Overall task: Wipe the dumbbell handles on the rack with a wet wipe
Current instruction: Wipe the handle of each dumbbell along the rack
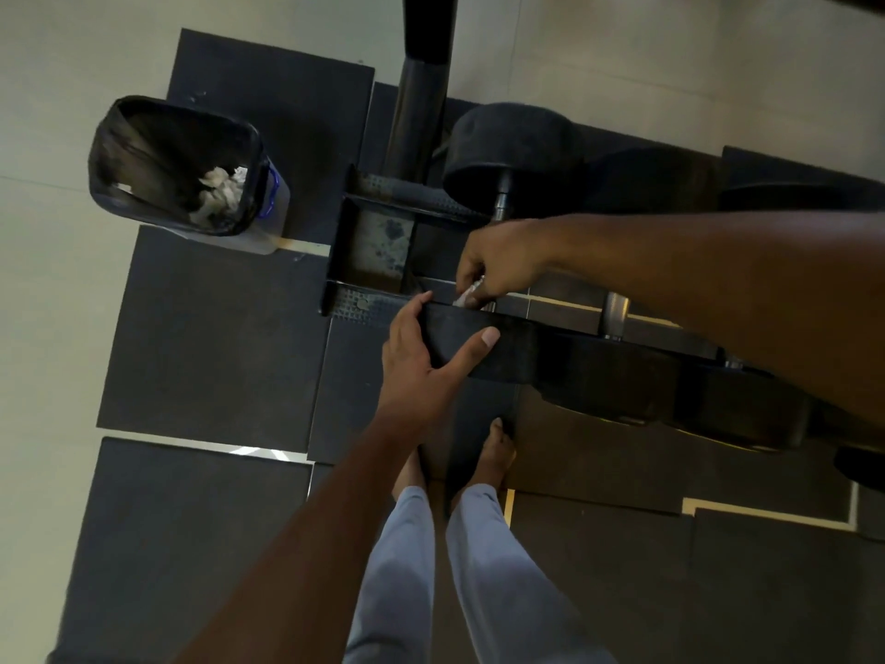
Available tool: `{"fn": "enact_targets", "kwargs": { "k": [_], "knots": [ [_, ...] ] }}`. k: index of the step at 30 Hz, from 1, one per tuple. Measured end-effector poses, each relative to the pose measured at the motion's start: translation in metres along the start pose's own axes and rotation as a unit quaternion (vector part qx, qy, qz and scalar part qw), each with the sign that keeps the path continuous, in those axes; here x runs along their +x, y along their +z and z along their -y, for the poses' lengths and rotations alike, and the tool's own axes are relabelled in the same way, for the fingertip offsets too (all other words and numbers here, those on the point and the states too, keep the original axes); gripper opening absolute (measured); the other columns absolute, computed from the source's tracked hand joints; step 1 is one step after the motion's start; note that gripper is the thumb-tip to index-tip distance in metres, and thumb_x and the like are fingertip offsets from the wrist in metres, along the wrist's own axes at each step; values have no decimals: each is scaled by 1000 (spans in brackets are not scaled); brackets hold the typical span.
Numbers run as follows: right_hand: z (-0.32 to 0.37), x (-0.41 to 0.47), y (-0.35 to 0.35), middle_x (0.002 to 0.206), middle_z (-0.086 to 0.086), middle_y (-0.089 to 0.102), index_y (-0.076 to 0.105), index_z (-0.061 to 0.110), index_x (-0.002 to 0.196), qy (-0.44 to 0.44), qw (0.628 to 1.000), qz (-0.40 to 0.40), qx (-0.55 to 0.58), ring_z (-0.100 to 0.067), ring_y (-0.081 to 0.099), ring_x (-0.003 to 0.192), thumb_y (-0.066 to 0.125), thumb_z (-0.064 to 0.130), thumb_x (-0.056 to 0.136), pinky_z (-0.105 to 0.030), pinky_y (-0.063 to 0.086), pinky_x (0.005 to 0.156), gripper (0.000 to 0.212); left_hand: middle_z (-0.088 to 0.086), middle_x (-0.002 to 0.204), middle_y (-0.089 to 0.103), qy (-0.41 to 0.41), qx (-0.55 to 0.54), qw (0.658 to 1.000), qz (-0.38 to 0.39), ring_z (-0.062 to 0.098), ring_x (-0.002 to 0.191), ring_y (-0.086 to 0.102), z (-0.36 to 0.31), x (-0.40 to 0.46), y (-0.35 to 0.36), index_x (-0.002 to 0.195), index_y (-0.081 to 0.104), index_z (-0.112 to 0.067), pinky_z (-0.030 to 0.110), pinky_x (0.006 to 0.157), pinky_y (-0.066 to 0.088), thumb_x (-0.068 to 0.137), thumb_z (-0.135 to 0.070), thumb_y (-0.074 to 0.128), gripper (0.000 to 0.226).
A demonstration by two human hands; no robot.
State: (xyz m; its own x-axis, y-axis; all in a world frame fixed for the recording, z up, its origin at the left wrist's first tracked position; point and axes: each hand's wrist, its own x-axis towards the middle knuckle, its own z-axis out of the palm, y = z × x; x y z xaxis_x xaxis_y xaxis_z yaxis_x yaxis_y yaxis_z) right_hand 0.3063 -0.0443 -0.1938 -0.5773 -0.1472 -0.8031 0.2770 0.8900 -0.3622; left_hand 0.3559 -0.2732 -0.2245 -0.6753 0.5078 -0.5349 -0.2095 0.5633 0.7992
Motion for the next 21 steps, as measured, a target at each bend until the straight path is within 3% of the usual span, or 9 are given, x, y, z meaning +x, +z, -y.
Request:
{"fn": "enact_targets", "kwargs": {
  "k": [3,7,10,13,15,18,21],
  "knots": [
    [-9,-14,14,102,17,79,84,32,106,16,986,-83,144,-3,70,102,79,38,96,-32,57,96,14,-12,161,35,1,4,1000,7,9,144,33,-3,-1,-2,163,30,-39,32,113,35,80,-77,73,101],
    [-24,-51,41,108,8,79,82,20,116,51,926,-208,312,-6,72,104,79,33,97,-17,53,81,23,-14,153,42,-8,2,1000,25,9,142,47,-9,4,-10,161,36,-33,39,117,49,76,-78,80,106],
    [-35,-84,63,104,-3,79,79,19,116,95,866,-266,413,-19,76,98,76,31,99,-26,59,77,21,-3,155,46,19,109,994,-6,16,143,47,-21,2,-11,161,39,-23,40,119,45,81,-77,76,104],
    [-46,-120,80,102,-3,78,75,19,120,105,838,-293,448,-20,75,96,71,35,103,-37,64,79,24,-3,157,43,107,213,970,-46,16,145,41,-44,-13,-1,157,40,-24,40,118,38,89,-69,74,88],
    [-56,-144,91,105,-1,75,72,18,123,112,831,-306,451,-14,73,94,67,34,105,-33,61,77,24,-5,157,42,168,224,959,-37,14,144,42,-61,-23,17,156,42,-26,41,119,39,93,-63,74,81],
    [-79,-169,113,104,-5,77,70,15,122,130,800,-323,489,-19,75,96,65,32,106,-38,61,83,24,-7,155,46,193,202,960,-3,12,143,45,-79,-31,57,156,42,-28,46,119,43,97,-59,72,73],
    [-101,-182,131,107,0,75,67,18,124,136,781,-339,506,-14,73,96,65,32,106,-28,56,76,23,-6,152,49,203,184,962,16,12,141,48,-84,-36,101,154,43,-25,51,118,46,101,-54,69,66]
  ]
}}
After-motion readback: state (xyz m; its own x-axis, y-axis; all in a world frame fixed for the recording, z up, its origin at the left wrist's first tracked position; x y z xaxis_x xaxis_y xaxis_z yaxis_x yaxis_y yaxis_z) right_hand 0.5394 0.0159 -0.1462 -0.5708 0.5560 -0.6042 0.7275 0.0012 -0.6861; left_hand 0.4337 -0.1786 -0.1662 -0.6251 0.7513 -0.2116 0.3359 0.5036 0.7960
